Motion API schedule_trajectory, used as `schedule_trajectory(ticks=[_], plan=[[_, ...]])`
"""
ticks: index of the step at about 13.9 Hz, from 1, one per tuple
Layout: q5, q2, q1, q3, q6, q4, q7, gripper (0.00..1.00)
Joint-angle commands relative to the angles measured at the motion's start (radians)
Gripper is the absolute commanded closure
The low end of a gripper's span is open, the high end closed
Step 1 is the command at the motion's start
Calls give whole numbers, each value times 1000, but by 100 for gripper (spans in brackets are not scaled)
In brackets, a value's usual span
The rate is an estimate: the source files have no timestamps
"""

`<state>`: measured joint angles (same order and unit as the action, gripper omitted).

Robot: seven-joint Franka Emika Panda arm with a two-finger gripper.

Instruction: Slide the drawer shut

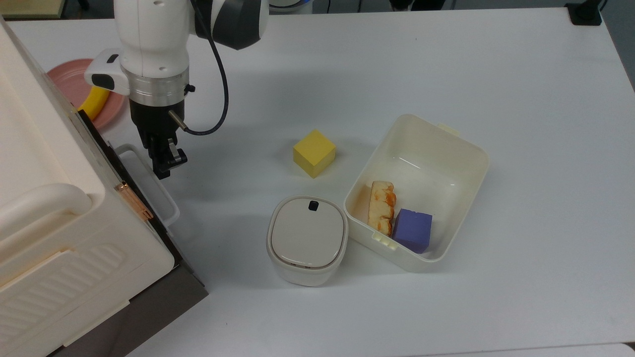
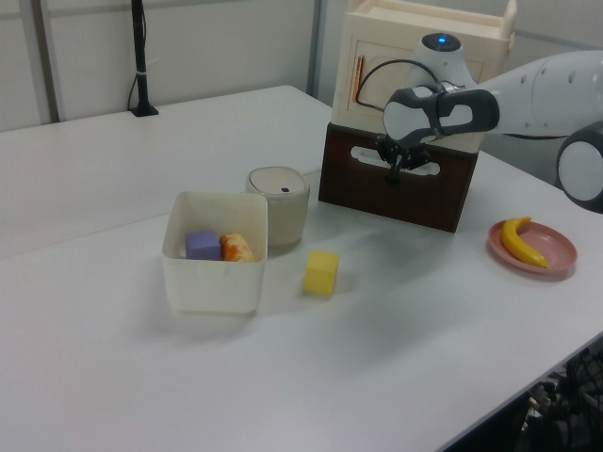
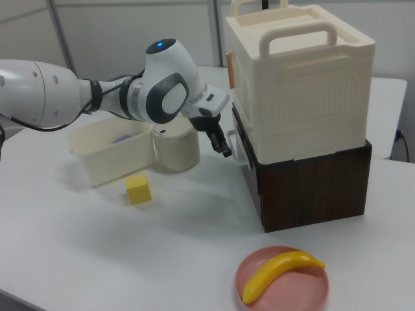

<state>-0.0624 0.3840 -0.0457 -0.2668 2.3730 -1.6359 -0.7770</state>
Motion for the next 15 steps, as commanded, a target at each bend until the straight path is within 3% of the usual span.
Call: schedule_trajectory(ticks=[1, 5, 9, 11, 13, 14, 15], plan=[[-60, -36, -13, -5, 8, -1, 54, 86], [-45, -132, -58, 11, -173, -35, 310, 75], [-8, -243, -83, 112, -441, -44, 520, 60], [45, -287, -85, 162, -546, -38, 687, 41], [55, -306, -83, 184, -571, -35, 748, 10], [55, -307, -80, 187, -571, -35, 775, 0], [55, -310, -77, 187, -571, -35, 812, 0]])
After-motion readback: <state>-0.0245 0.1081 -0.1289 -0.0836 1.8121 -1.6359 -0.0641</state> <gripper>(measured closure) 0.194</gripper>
